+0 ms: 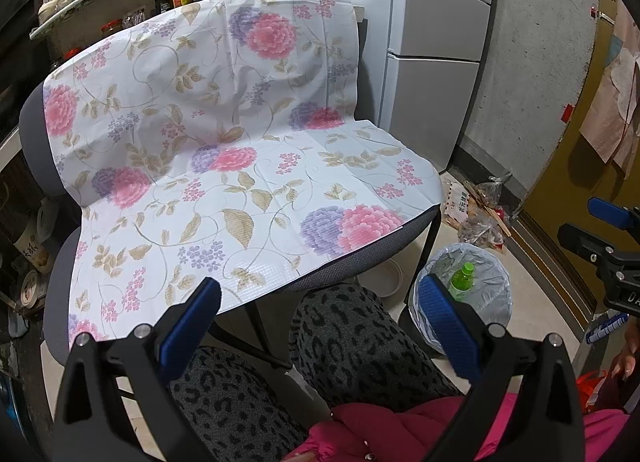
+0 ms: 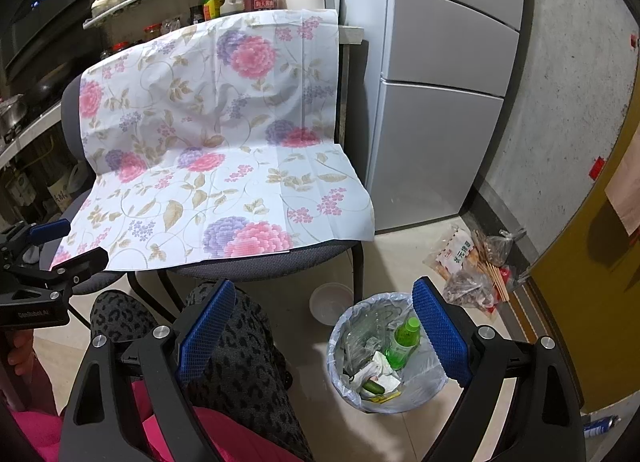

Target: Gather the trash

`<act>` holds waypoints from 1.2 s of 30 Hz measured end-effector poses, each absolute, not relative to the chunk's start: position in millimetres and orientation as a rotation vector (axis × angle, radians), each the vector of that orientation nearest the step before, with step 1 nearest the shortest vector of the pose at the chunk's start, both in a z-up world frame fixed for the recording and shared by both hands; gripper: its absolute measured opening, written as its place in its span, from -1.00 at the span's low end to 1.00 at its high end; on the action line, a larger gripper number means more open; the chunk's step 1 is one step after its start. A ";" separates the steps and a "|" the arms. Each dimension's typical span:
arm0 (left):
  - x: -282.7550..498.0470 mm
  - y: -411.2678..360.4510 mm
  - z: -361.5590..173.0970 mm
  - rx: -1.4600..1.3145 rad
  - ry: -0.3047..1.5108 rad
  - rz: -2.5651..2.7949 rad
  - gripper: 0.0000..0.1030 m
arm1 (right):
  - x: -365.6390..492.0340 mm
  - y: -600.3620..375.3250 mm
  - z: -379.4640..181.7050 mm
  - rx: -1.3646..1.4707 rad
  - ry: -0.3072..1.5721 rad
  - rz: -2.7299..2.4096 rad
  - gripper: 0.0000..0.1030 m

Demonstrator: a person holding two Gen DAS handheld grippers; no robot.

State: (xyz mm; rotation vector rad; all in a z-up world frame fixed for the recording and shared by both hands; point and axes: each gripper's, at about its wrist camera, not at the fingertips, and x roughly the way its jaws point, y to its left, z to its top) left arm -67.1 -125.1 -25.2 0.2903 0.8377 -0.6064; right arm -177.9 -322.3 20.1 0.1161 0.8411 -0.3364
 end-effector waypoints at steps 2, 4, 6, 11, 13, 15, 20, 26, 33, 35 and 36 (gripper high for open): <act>-66.8 -124.7 -24.6 0.288 0.838 -0.604 0.87 | -177.8 -322.3 20.1 0.117 0.841 -0.335 0.74; -66.8 -124.6 -24.9 0.289 0.838 -0.604 0.87 | -177.7 -322.5 20.0 0.115 0.841 -0.335 0.74; -66.6 -124.5 -24.5 0.289 0.839 -0.605 0.87 | -177.8 -322.5 20.0 0.116 0.842 -0.335 0.74; -66.3 -124.2 -24.4 0.288 0.837 -0.605 0.87 | -177.6 -323.4 19.8 0.117 0.840 -0.336 0.74; -66.3 -123.9 -24.9 0.289 0.837 -0.607 0.87 | -177.3 -323.6 20.0 0.117 0.843 -0.337 0.74; -65.9 -124.0 -24.7 0.289 0.838 -0.606 0.87 | -177.3 -324.0 20.1 0.117 0.843 -0.336 0.74; -66.4 -123.9 -23.9 0.288 0.838 -0.604 0.87 | -177.2 -323.7 19.8 0.119 0.842 -0.337 0.74; -67.2 -124.4 -23.9 0.287 0.841 -0.598 0.87 | -177.2 -324.9 19.7 0.116 0.842 -0.336 0.74; -69.1 -122.7 -23.6 0.292 0.823 -0.596 0.87 | -176.7 -325.2 18.0 0.121 0.847 -0.341 0.74; -69.0 -121.3 -22.7 0.288 0.814 -0.594 0.87 | -175.9 -325.4 16.8 0.122 0.849 -0.342 0.74; -68.2 -121.0 -22.8 0.286 0.816 -0.595 0.87 | -175.5 -324.8 16.1 0.122 0.849 -0.342 0.74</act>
